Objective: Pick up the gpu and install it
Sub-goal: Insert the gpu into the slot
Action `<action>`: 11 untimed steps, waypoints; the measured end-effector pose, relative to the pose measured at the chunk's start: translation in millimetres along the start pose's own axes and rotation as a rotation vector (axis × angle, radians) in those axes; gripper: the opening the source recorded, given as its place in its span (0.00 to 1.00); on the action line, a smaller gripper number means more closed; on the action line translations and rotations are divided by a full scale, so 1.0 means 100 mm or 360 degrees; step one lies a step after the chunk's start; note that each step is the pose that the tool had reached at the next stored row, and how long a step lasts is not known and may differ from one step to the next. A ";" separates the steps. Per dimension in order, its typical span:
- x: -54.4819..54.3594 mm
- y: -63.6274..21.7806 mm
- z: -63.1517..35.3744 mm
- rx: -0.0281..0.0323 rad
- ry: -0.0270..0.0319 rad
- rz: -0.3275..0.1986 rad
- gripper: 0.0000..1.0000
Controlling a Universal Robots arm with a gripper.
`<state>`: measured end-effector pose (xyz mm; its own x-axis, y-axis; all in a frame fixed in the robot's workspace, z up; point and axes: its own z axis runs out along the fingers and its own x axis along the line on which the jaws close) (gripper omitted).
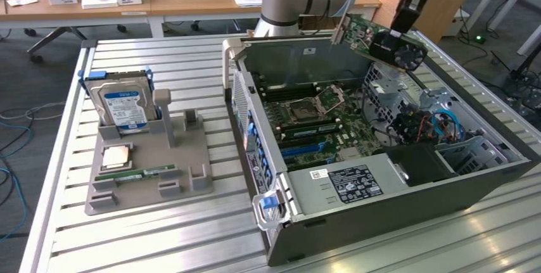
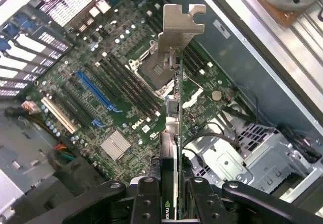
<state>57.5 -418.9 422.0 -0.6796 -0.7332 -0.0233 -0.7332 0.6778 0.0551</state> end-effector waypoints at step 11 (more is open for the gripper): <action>0.00 -0.001 0.013 -0.00074 0.00176 -0.0319 0.26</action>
<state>57.5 -418.9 420.7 -0.5198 -0.8540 -0.0233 -0.8536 0.5180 0.0551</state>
